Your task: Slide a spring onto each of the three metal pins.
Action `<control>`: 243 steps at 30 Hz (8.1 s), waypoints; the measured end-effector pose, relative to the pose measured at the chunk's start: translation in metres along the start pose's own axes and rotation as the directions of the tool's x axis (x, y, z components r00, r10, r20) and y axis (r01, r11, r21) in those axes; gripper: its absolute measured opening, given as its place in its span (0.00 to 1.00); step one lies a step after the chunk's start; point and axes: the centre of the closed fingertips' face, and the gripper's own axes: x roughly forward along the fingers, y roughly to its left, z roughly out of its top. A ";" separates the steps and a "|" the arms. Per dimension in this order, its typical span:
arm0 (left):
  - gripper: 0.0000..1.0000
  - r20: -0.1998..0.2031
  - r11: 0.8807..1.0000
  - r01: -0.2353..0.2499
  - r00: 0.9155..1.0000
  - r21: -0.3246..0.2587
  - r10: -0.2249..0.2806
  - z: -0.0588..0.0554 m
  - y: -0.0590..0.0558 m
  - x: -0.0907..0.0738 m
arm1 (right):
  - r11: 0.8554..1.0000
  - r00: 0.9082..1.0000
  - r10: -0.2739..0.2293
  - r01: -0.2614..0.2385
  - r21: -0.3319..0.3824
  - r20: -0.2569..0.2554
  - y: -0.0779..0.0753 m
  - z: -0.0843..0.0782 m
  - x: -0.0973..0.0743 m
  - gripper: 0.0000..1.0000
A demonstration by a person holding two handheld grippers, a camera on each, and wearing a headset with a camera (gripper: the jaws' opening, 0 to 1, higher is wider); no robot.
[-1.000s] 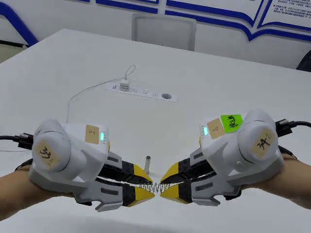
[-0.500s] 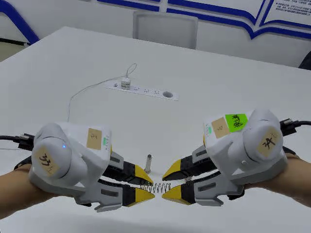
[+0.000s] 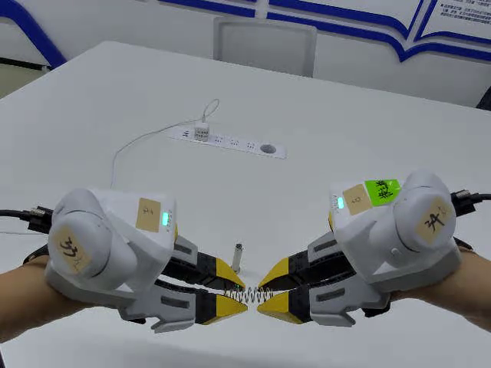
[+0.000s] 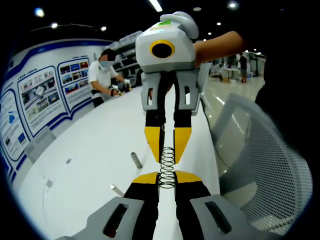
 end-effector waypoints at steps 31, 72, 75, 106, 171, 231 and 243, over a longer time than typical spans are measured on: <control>0.11 0.009 0.999 -0.020 1.000 -0.032 0.021 0.005 0.001 -0.001 | 0.998 0.977 0.026 -0.037 0.052 0.210 0.001 0.047 -0.008 0.11; 0.13 0.057 0.993 -0.068 0.996 -0.098 0.074 -0.001 0.014 -0.008 | 0.994 0.962 -0.014 -0.017 0.110 0.273 -0.014 0.068 -0.006 0.11; 0.15 0.028 0.993 -0.070 0.997 -0.092 0.073 -0.009 0.014 -0.008 | 0.995 0.967 -0.019 -0.006 0.096 0.255 -0.017 0.068 -0.005 0.11; 0.74 -0.019 0.947 -0.211 0.977 -0.243 0.213 -0.049 0.033 -0.027 | 0.982 0.967 -0.149 0.121 0.145 0.204 -0.080 0.049 -0.002 0.11; 0.99 -0.059 0.893 -0.295 0.954 -0.341 0.293 -0.081 0.049 -0.036 | 0.937 0.980 -0.200 0.187 0.294 0.015 -0.124 -0.020 0.065 0.11; 0.98 -0.036 0.897 -0.254 0.965 -0.363 0.259 -0.069 0.050 -0.030 | 0.935 0.978 -0.204 0.206 0.289 -0.037 -0.115 -0.044 0.074 0.17; 0.98 -0.032 0.902 -0.260 0.964 -0.344 0.265 -0.061 0.054 -0.027 | 0.916 0.961 -0.275 0.258 0.308 0.011 -0.124 -0.036 0.038 0.20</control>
